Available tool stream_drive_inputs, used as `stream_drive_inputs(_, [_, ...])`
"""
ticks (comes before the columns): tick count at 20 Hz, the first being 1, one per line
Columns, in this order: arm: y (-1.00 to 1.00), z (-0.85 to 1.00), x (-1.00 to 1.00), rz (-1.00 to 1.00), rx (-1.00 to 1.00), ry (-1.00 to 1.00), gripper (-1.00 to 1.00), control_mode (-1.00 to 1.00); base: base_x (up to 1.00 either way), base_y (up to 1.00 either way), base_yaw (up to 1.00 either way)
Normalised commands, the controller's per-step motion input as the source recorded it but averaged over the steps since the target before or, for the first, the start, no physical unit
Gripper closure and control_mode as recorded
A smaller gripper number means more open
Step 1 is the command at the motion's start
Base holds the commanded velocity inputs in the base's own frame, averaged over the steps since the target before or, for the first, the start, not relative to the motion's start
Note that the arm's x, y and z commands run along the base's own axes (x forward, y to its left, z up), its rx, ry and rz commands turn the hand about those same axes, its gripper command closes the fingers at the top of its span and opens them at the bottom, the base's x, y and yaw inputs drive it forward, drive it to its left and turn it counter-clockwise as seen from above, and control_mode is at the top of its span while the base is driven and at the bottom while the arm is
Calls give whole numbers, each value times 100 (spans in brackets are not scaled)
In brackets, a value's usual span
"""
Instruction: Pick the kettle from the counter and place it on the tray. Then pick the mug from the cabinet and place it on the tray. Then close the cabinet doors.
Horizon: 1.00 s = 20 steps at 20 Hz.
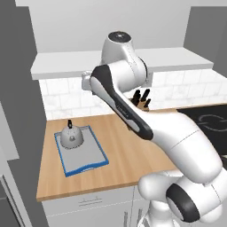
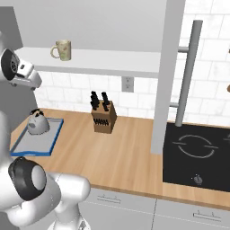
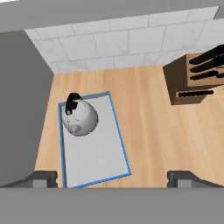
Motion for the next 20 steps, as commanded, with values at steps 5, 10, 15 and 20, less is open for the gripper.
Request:
stream_drive_inputs(5, [-8, 12, 2, -3, 0, -4, -100, -100, 0, 0, 0])
stream_drive_inputs(10, [-25, 46, 30, -21, -3, -31, -100, -100, 0, 0, 0])
stream_drive_inputs(15, [-19, 28, 72, -32, -8, -14, -100, -100, 0, 0, 0])
stream_drive_inputs(20, [-3, 31, 49, -25, -6, -7, -100, -100, 0, 0, 0])
